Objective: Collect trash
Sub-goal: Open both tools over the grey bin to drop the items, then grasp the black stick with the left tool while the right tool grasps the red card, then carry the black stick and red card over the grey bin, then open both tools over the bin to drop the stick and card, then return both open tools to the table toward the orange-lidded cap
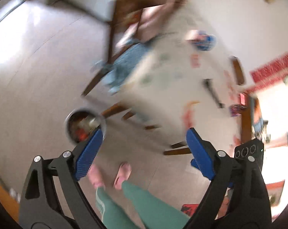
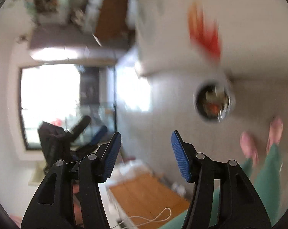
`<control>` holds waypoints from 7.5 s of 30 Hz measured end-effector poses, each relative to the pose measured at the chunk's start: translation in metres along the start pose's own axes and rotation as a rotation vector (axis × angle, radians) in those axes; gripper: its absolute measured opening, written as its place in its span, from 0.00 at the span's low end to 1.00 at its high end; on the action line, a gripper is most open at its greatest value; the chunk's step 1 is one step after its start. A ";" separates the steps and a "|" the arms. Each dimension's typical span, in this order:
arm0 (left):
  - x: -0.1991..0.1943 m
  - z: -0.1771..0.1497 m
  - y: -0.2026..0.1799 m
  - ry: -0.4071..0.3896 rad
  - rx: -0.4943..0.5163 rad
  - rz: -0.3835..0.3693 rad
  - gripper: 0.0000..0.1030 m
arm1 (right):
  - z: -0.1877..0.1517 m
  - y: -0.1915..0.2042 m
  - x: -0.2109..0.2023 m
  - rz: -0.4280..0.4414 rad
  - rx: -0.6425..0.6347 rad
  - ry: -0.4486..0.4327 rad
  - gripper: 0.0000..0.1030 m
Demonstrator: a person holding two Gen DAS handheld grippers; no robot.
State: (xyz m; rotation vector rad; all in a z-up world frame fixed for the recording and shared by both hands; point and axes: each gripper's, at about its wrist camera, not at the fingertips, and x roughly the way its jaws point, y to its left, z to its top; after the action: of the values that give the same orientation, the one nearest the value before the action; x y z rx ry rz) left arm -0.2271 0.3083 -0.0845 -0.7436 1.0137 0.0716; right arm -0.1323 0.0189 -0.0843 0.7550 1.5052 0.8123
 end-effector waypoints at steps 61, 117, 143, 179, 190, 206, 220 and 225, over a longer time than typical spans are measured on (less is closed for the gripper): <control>0.313 0.041 -0.313 0.062 -0.299 0.452 0.78 | 0.384 -0.225 -0.197 -0.133 -0.267 0.223 0.36; 0.190 0.017 -0.337 -0.141 -0.114 0.338 0.10 | 0.370 -0.135 -0.181 0.158 -0.298 0.271 0.01; 0.003 -0.096 -0.049 -0.200 -0.333 0.340 0.10 | 0.114 0.025 0.086 0.164 -0.452 0.544 0.01; 0.346 -0.127 0.338 0.327 -0.285 0.272 0.65 | 0.017 -0.288 0.429 -0.357 -0.026 0.280 0.54; 0.184 -0.131 0.279 0.137 -0.397 0.228 0.65 | -0.032 -0.212 0.326 -0.268 0.048 0.411 0.54; -0.030 -0.059 0.058 0.008 -0.141 0.149 0.65 | -0.036 0.027 0.098 0.042 -0.215 0.341 0.54; 0.068 0.008 -0.215 0.081 0.442 -0.083 0.72 | 0.107 -0.049 -0.183 -0.154 -0.160 -0.322 0.58; 0.131 0.014 -0.297 0.115 0.508 -0.091 0.72 | 0.153 -0.106 -0.241 -0.230 -0.125 -0.390 0.64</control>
State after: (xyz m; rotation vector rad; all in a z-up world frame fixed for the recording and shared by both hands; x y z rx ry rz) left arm -0.0308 0.0559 -0.0257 -0.3295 1.0489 -0.3015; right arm 0.0401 -0.2303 -0.0497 0.5937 1.1538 0.5430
